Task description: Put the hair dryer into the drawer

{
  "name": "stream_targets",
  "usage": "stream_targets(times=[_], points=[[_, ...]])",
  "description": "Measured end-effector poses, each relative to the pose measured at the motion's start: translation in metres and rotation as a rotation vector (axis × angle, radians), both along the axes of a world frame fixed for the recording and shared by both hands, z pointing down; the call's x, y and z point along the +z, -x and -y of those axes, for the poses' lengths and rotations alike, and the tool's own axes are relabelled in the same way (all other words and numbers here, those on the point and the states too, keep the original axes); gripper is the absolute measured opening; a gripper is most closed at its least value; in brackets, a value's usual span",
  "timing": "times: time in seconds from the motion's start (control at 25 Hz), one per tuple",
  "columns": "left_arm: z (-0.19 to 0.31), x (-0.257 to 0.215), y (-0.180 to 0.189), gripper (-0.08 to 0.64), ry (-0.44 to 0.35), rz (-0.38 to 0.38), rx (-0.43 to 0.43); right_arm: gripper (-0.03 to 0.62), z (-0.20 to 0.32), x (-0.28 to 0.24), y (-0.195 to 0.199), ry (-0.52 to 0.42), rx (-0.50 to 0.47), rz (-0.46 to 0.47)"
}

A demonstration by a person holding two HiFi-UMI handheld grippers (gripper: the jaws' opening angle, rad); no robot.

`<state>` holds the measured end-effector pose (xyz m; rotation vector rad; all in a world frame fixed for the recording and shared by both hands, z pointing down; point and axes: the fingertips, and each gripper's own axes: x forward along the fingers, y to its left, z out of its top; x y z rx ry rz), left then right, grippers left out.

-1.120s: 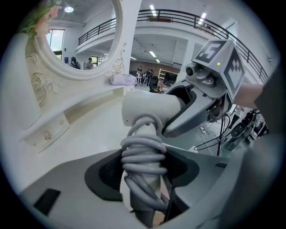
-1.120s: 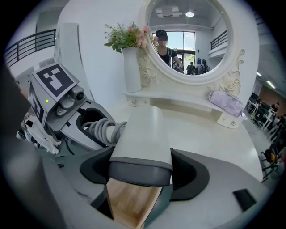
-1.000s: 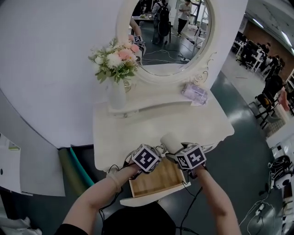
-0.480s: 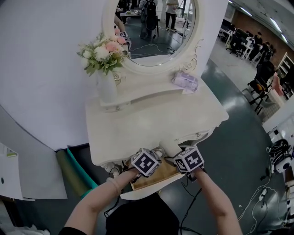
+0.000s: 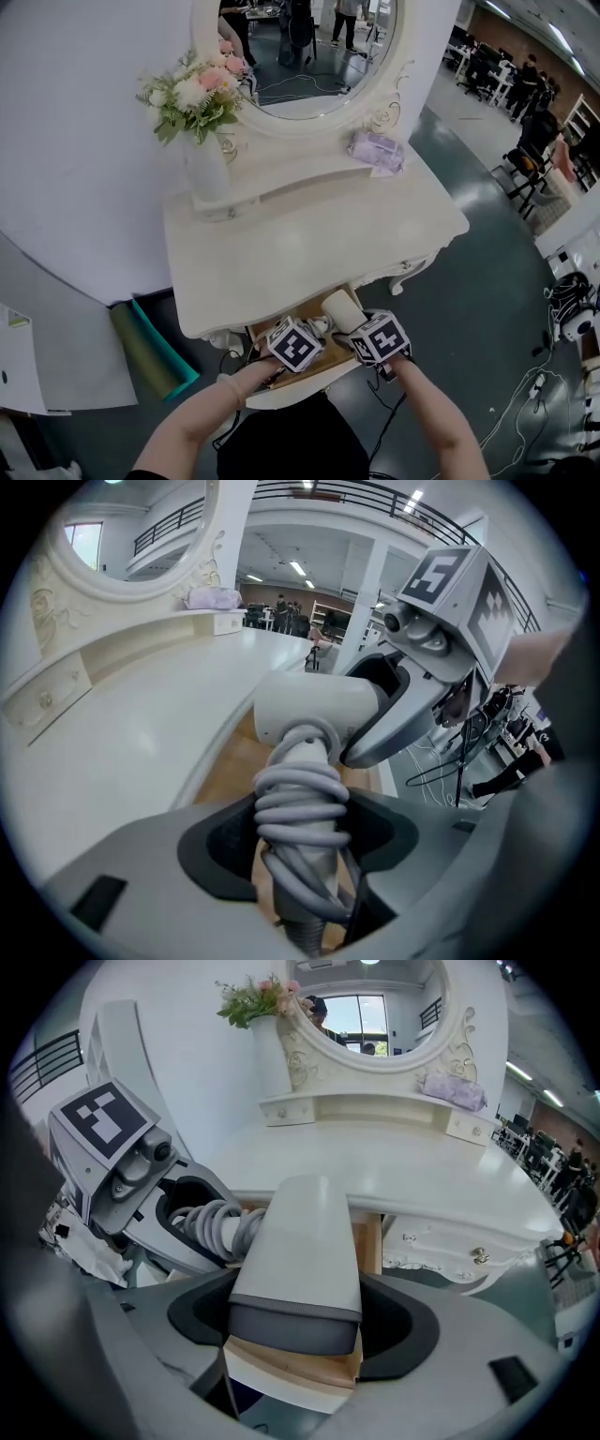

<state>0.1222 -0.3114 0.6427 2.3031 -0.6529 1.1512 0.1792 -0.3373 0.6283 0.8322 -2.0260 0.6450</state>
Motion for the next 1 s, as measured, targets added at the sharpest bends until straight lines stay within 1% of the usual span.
stream_targets(times=[0.28,0.6,1.0], points=[[-0.001,0.033,0.005,0.268,0.036,0.023,0.0,0.36,-0.001,0.034,0.002,0.061,-0.011,-0.031],[0.008,0.06,0.004,0.268,0.043,0.041,-0.012,0.36,0.007,0.066,0.002,0.114,-0.035,-0.063],[0.015,0.09,0.014,0.268,0.063,0.046,-0.097,0.359,0.019,0.096,0.009,0.158,-0.116,-0.146]])
